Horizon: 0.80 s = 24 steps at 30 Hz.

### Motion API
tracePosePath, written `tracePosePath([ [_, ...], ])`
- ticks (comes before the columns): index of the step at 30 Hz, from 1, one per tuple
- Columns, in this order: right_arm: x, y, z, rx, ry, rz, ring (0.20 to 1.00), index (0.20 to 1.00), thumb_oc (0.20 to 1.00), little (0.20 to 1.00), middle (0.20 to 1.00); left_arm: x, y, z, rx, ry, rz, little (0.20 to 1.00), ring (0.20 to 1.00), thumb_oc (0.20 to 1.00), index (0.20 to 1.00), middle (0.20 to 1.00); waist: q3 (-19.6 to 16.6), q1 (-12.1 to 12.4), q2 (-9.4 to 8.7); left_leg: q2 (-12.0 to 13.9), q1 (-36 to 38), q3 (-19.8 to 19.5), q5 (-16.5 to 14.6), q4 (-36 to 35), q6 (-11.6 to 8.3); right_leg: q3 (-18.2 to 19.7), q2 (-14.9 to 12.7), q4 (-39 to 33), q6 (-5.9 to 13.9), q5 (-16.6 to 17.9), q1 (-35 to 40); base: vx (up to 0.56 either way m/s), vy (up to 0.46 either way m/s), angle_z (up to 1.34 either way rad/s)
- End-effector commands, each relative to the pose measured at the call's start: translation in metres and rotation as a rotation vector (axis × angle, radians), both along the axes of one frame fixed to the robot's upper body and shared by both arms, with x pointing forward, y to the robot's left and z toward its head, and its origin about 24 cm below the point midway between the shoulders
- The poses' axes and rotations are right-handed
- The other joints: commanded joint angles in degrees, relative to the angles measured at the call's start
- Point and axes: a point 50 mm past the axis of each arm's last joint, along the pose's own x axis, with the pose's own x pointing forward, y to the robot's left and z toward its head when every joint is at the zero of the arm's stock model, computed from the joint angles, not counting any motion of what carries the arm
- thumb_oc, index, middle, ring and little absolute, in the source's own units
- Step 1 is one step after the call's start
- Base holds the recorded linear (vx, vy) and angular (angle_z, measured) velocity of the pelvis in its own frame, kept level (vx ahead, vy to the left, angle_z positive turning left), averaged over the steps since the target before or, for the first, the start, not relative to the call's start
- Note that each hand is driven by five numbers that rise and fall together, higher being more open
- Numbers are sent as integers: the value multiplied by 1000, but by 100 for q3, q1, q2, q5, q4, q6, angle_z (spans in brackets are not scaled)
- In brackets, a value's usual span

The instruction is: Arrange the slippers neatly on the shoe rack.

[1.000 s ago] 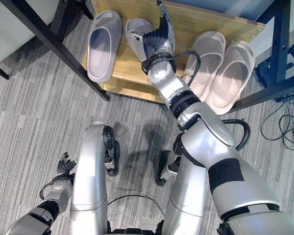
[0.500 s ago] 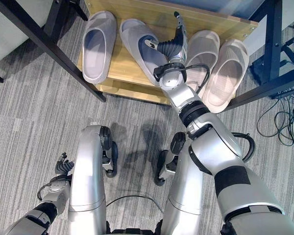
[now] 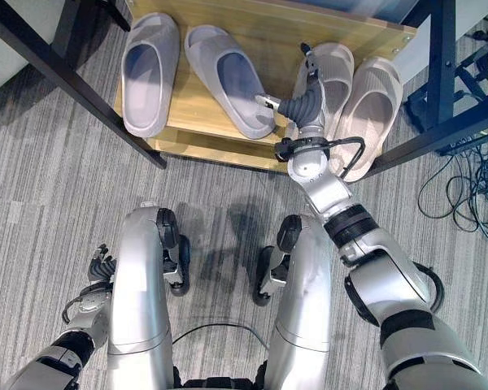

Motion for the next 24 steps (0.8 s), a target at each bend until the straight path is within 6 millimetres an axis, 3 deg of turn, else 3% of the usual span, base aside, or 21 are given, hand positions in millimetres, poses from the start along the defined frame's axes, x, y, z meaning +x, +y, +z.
tracePosePath([
  [1, -10, 6, 46, -66, -176, 32, 1000, 1000, 1000, 1000, 1000, -17, 13, -3, 46, 13, 10, 1000, 1000, 1000, 1000, 1000, 178, 190, -19, -169, 305, -312, -1052, 339, 265, 979, 132, -82, -43, -28, 143, 0, 0, 0],
  [8, -18, -1, 48, -209, -219, -15, 1000, 1000, 1000, 1000, 1000, -18, 14, -1, 52, 3, -5, 1000, 1000, 1000, 1000, 1000, 178, 191, -18, -204, 305, -348, -1041, 358, 260, 985, 137, -73, -20, -41, 143, 0, 0, 0],
  [11, -27, -7, 52, -356, -262, -56, 1000, 1000, 1000, 1000, 1000, -20, 18, 0, 54, -8, -1, 1000, 1000, 1000, 1000, 1000, 178, 198, -44, -225, 305, -365, -1040, 359, 249, 996, 122, -65, 4, -37, 143, 0, 0, 0],
  [16, -27, -7, 52, -358, -261, -58, 1000, 1000, 1000, 1000, 1000, -20, 17, 0, 54, -7, -2, 1000, 1000, 1000, 1000, 1000, 178, 201, -42, -226, 305, -365, -1039, 360, 249, 996, 120, -64, 5, -36, 143, 0, 0, 0],
  [17, -37, -14, 50, -500, -280, -86, 1000, 1000, 1000, 1000, 1000, -23, 17, 0, 57, -11, -12, 1000, 1000, 1000, 1000, 1000, 178, 187, -82, -248, 305, -396, -1028, 345, 228, 1005, 128, -76, 25, -21, 143, 0, 0, 0],
  [24, -44, -17, 40, -590, -233, -67, 1000, 1000, 1000, 1000, 1000, -25, 17, -2, 61, 2, -24, 1000, 1000, 1000, 1000, 1000, 178, 200, -89, -247, 305, -425, -1012, 355, 207, 1002, 129, -58, 19, -30, 143, 3, -3, 2],
])
